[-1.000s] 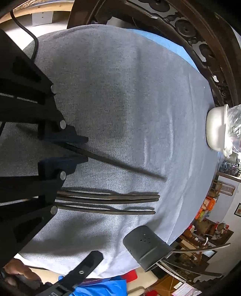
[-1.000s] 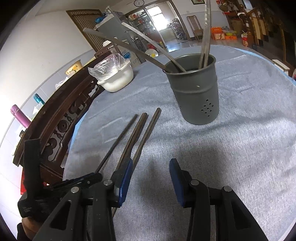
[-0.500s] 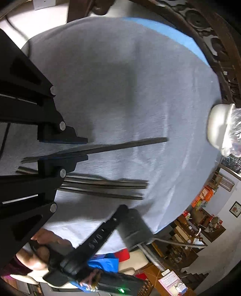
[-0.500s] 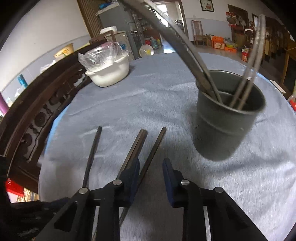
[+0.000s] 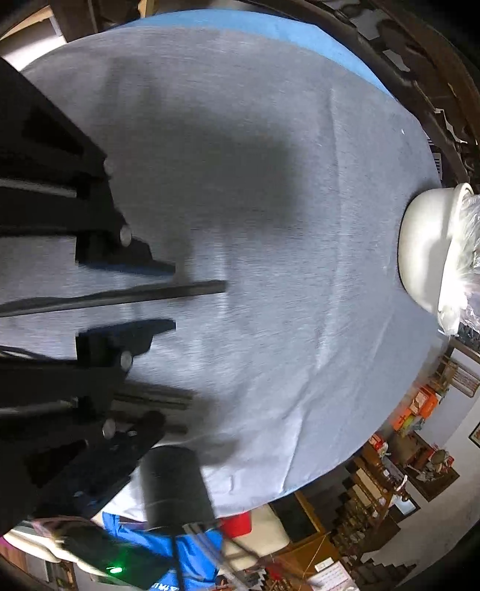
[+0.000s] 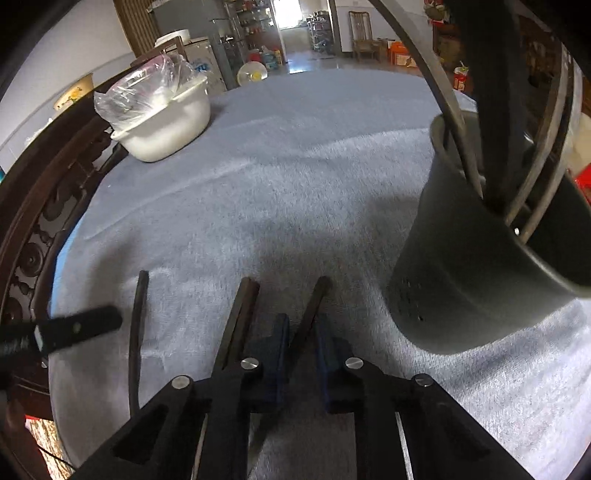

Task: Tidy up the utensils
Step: 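Grasp a chopstick with the right gripper while the left gripper lifts its chopstick toward the cup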

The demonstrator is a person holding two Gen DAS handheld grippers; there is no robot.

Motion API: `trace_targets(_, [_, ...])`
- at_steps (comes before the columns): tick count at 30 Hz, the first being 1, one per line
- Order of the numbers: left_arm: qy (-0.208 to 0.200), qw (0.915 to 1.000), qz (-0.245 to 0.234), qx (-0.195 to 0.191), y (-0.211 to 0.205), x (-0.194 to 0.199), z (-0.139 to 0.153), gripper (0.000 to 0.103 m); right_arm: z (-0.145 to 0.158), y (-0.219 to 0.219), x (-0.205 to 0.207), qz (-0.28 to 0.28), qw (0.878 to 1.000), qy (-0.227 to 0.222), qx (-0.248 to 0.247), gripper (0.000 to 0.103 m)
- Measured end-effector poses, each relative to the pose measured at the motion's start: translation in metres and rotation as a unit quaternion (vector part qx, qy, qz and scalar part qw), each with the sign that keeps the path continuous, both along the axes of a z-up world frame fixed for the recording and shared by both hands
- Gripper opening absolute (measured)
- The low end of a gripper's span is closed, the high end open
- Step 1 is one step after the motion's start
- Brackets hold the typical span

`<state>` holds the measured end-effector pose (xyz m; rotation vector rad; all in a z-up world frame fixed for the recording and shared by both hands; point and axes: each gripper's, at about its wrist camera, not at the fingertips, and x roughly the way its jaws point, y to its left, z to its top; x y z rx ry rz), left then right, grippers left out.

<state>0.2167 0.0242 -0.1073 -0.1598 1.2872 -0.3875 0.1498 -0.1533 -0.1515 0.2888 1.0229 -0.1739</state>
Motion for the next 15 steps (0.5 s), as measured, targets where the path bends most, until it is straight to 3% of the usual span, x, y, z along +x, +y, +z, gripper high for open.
trace_targets(6, [0.031,0.9994,0.006,0.013,-0.017,0.018,-0.018,0.028,-0.001,0.003,0.006,0.009,1.0,-0.006,-0.01,0.01])
trace_targets(8, [0.021,0.9995,-0.001,0.022,-0.024,0.02,-0.02,0.022,-0.001,0.005,0.007,0.015,1.0,-0.011,-0.009,0.007])
trace_targets(9, [0.024,0.9995,-0.004,0.022,-0.024,0.021,-0.022,0.009,0.0,0.005,0.005,0.019,1.0,-0.016,-0.007,0.007])
trace_targets(11, [0.027,0.9994,-0.003,0.019,-0.025,0.019,-0.023,0.007,0.002,0.006,0.001,0.023,0.999,-0.024,-0.005,0.007])
trace_targets(15, [-0.006,0.9998,-0.001,0.021,-0.023,0.009,-0.007,0.007,0.018,0.006,-0.015,0.038,0.998,-0.057,-0.005,0.007])
